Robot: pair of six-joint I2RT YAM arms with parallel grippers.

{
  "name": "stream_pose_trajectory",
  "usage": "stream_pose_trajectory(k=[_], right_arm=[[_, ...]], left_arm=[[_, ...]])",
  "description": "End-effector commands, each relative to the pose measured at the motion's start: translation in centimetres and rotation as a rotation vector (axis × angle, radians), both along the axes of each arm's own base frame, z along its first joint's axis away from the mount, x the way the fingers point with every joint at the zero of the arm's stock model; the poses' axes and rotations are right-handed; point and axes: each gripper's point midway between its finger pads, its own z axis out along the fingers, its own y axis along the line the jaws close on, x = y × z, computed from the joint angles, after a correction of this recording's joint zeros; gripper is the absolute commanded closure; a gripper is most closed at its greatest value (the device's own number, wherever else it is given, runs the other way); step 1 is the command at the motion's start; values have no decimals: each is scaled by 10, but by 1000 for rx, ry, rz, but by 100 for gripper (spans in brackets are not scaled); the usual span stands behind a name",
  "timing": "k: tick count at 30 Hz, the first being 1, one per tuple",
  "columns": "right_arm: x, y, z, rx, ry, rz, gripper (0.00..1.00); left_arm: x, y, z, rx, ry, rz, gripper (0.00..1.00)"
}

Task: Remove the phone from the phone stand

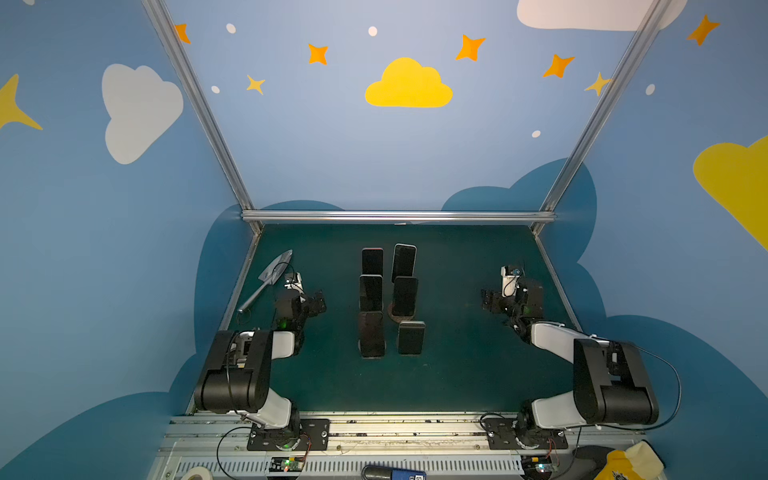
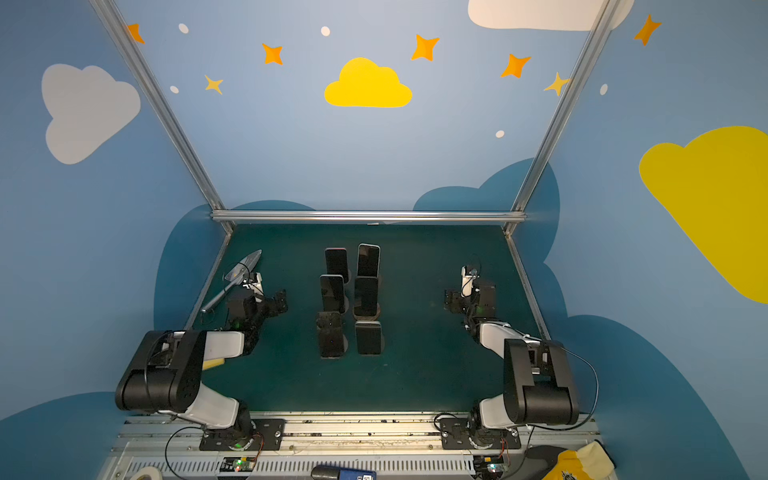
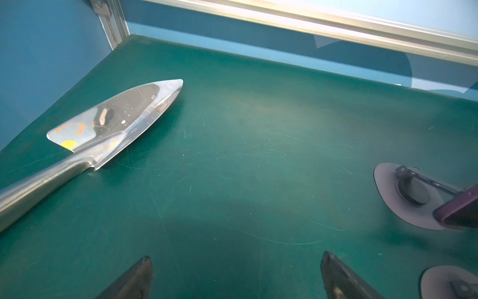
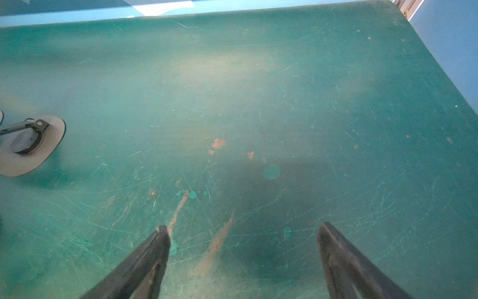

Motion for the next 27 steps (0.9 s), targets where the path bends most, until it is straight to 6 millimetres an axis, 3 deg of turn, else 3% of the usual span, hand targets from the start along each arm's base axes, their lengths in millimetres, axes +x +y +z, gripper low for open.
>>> stream_pose_trajectory(k=[1,27], right_arm=[[0,0,1,-14,-9,2,10],[1,0,2,-14,-9,3,10]], left_arm=[[4,1,10,15,-30,2,0],[5,1,9,15,-14,2,0]])
